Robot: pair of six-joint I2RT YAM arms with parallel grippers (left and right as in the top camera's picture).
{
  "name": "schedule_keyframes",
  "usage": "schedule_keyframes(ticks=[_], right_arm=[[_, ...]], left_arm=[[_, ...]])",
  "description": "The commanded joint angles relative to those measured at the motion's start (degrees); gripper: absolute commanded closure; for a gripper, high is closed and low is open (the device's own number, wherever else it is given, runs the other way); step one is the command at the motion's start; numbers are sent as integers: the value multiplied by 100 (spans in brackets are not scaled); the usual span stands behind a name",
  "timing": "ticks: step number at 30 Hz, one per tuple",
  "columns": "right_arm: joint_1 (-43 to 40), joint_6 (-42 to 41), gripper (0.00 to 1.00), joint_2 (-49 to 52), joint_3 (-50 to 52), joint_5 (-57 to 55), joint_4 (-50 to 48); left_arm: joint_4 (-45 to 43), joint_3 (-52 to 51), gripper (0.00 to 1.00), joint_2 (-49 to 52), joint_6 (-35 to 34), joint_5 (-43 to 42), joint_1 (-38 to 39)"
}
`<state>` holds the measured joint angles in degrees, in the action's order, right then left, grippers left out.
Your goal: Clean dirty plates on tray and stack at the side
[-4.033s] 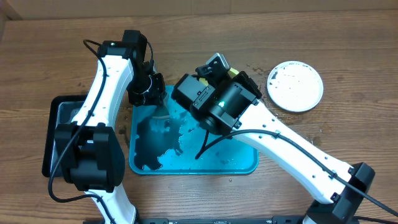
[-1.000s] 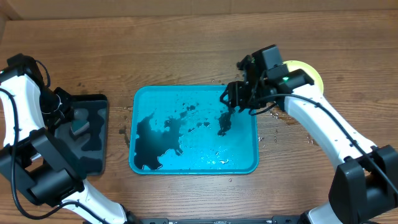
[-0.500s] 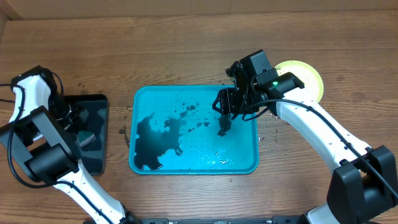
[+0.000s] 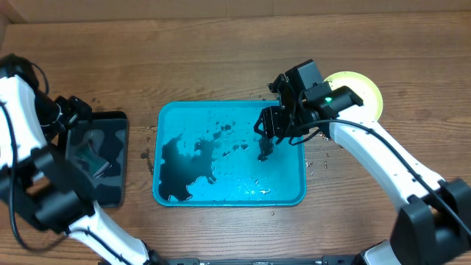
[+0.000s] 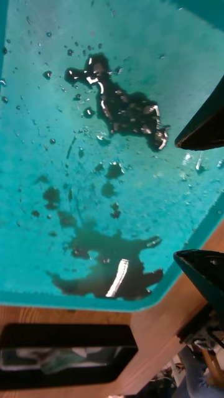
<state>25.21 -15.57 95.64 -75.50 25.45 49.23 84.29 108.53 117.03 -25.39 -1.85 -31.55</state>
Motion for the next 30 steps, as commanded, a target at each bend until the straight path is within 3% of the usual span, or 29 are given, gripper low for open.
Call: schedule_keyframes(ticks=[1, 5, 10, 11, 13, 16, 30], right_arm=[[-4, 35, 46, -1032, -35, -2, 459], [262, 33, 42, -1937, 142, -1200, 1720], [1132, -557, 28, -3082, 1237, -2166, 1075], [1220, -588, 0, -3202, 1405, -2404, 817], [1207, -566, 0, -3191, 1421, -2715, 514], [1207, -566, 0, -3191, 1421, -2841, 238], [1207, -566, 0, -3191, 1421, -2839, 267]], left_arm=[[348, 221, 0, -1335, 227, -715, 0], [861, -79, 0, -2911, 785, -1198, 306], [391, -2031, 1, -5228, 807, -1200, 1246], [109, -2568, 1, -5790, 710, -1169, 1388], [-387, -3491, 0, -6911, 566, -1147, 1432], [-442, -3834, 0, -7440, 566, -1150, 1432], [-420, -3853, 0, -7469, 568, -1130, 1432]])
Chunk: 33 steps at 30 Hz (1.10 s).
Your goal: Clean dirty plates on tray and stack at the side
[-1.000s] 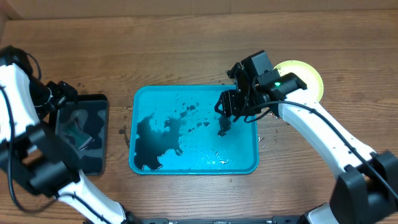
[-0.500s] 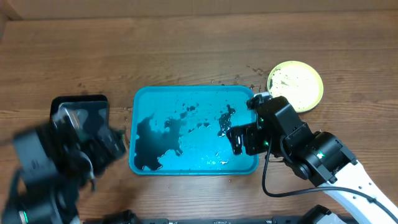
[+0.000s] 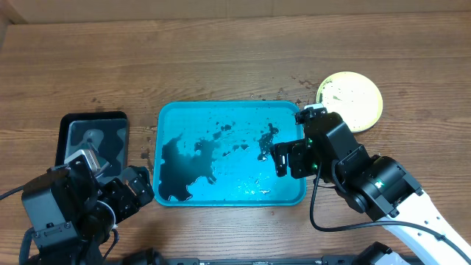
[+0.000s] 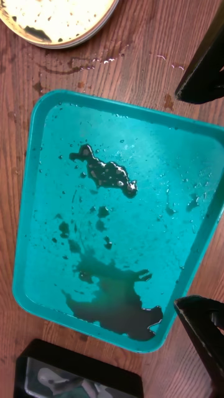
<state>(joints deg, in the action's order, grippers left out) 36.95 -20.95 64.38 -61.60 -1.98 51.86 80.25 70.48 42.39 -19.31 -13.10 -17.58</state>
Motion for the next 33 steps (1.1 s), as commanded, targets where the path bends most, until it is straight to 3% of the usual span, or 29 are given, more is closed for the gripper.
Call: schedule_keyframes(ticks=[1, 5, 9, 12, 17, 22, 27, 33], right_arm=[[33, -28, 0, -68, 31, -98, 35], [31, 11, 0, -63, 103, -96, 284], [-295, 13, 0, -365, 520, -94, -107], [-1088, 153, 0, -986, 1303, 385, -890], [-2643, 1060, 0, -2465, 2933, 1893, -2903], [-3558, 1075, 0, -4172, 4374, 2076, -3814], [-3847, 1049, 0, -5263, 5158, 2124, -4358], [-3847, 1051, 0, -5901, 5796, 2096, -4992]], left_arm=[[-15, -48, 0, -4, -39, -4, 35], [-15, -48, 0, -4, -39, -4, 35], [-13, -48, 0, -4, -39, -4, 35], [-15, -48, 0, -4, -39, -4, 35], [-13, -48, 0, -4, -39, -4, 35], [-13, -48, 0, -4, -39, -4, 35], [-13, -48, 0, -4, -39, -4, 35], [-13, -48, 0, -4, -39, -2, 35]])
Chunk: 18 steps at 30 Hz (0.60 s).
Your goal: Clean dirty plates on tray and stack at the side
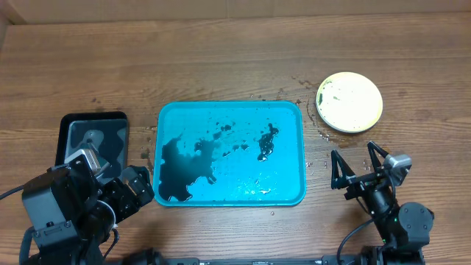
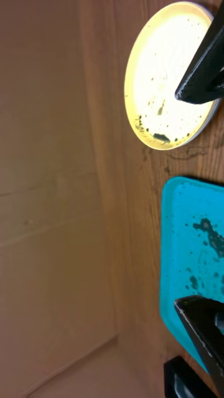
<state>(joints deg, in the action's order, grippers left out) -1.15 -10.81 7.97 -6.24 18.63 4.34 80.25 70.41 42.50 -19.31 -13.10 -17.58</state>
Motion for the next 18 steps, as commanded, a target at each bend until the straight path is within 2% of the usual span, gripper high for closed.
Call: schedule_keyframes(ticks=[1, 4, 9, 15, 18], right_arm=[[-37, 37, 0, -341, 339, 33, -369], [-35, 37, 0, -566, 544, -15, -732], [81, 39, 0, -785, 579, -667, -741], [190, 63, 0, -785, 579, -1255, 7], [190, 393, 0, -785, 579, -1261, 13]], left_arm=[[-13, -42, 0, -15, -39, -2, 35], [-13, -42, 0, -15, -39, -4, 35], [-13, -42, 0, -15, -39, -4, 35], [-13, -42, 0, -15, -39, -2, 35], [-13, -42, 0, -15, -39, -2, 35]])
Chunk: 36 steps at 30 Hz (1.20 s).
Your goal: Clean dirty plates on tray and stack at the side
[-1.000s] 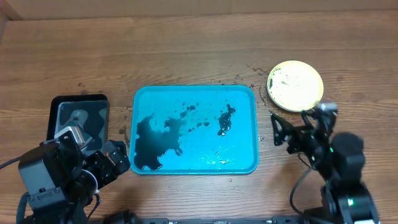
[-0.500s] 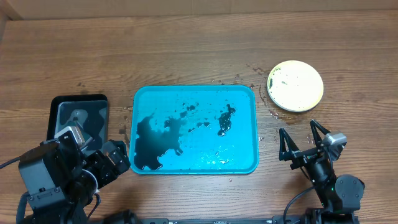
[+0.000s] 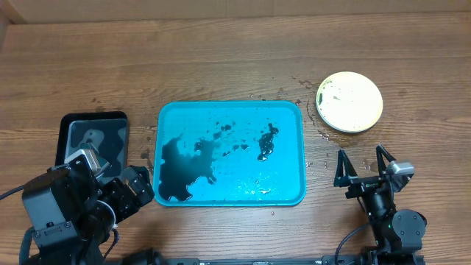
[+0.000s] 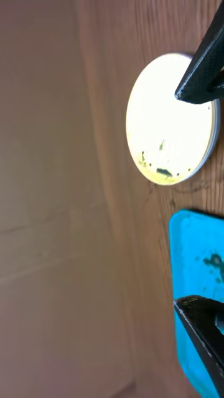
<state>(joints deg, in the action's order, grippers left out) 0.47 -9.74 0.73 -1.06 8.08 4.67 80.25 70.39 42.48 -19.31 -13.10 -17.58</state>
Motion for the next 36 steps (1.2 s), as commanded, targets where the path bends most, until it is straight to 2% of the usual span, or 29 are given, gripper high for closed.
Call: schedule_keyframes(ticks=[1, 25, 28, 31, 34, 36], right_arm=[[26, 393, 0, -61, 61, -203, -20], [28, 511, 0, -57, 59, -203, -28], [28, 511, 0, -57, 59, -203, -28], [28, 509, 0, -57, 59, -203, -28], [28, 511, 0, -57, 59, -203, -28], [28, 511, 0, -57, 59, -203, -28]], left_arm=[[-13, -39, 0, -13, -39, -4, 35], [-13, -39, 0, -13, -39, -4, 35], [122, -50, 0, -13, 389, 339, 52], [4, -247, 0, -17, 568, 203, 247], [-719, -870, 0, -321, 1375, 79, 793], [-1412, -1543, 0, -817, 1554, 79, 1084]])
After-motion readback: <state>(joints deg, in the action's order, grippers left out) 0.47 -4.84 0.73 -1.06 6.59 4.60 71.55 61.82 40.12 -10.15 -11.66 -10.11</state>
